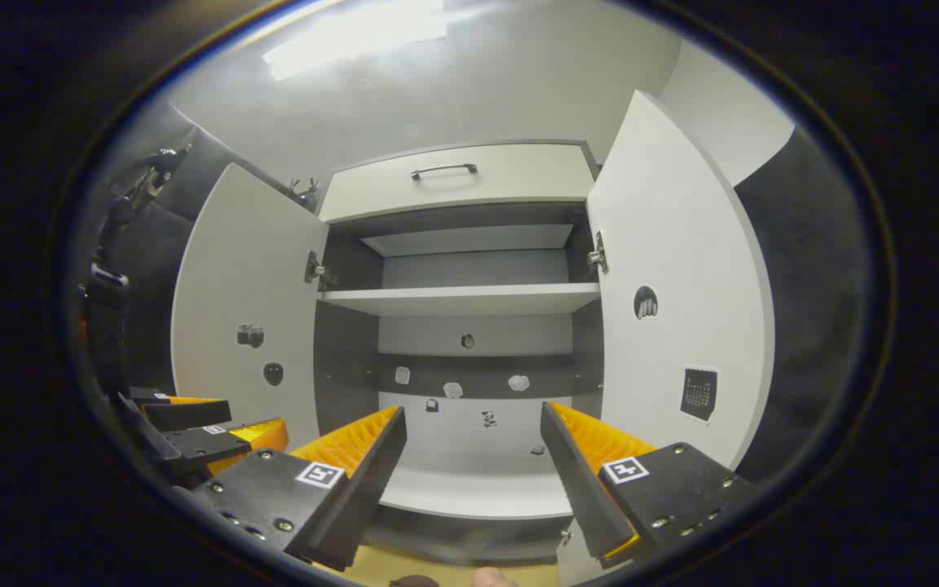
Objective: Grab one shoe with the right hand and put it into the shoe cabinet, grab the other shoe with the left hand and put it into the shoe cabinet; then close the right door with the right hand and the left door with the left hand.
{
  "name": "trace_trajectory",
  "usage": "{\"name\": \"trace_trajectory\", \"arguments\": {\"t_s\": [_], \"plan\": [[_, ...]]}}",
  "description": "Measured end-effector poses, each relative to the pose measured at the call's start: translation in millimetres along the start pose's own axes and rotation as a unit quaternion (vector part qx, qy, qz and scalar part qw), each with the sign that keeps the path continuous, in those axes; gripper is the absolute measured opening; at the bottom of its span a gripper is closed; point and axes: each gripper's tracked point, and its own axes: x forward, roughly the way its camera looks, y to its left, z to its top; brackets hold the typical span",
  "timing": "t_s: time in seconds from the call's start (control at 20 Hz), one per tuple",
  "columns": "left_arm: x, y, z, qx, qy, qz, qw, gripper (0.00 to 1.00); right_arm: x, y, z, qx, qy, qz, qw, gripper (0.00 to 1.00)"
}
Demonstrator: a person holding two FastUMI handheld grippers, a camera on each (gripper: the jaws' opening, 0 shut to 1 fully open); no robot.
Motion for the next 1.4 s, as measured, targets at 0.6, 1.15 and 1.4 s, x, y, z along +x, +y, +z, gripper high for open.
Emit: {"name": "trace_trajectory", "arguments": {"t_s": [0.6, 1.15, 1.4], "plan": [[-11.7, 11.5, 4.4, -0.011, -0.009, 0.015, 1.0, 0.96, -7.4, 10.5, -3.1, 0.012, 0.005, 0.019, 1.0, 0.99], [-34.1, 35.9, 14.3, -0.01, -0.022, 0.031, 0.999, 0.96, -28.4, 23.8, -144.8, 0.022, 0.152, 0.026, 0.988, 0.96], [-44.4, 57.5, 14.2, -0.01, -0.022, 0.05, 0.998, 0.93, -59.0, 30.8, -293.3, 0.0, 0.287, 0.029, 0.957, 1.0]]}}
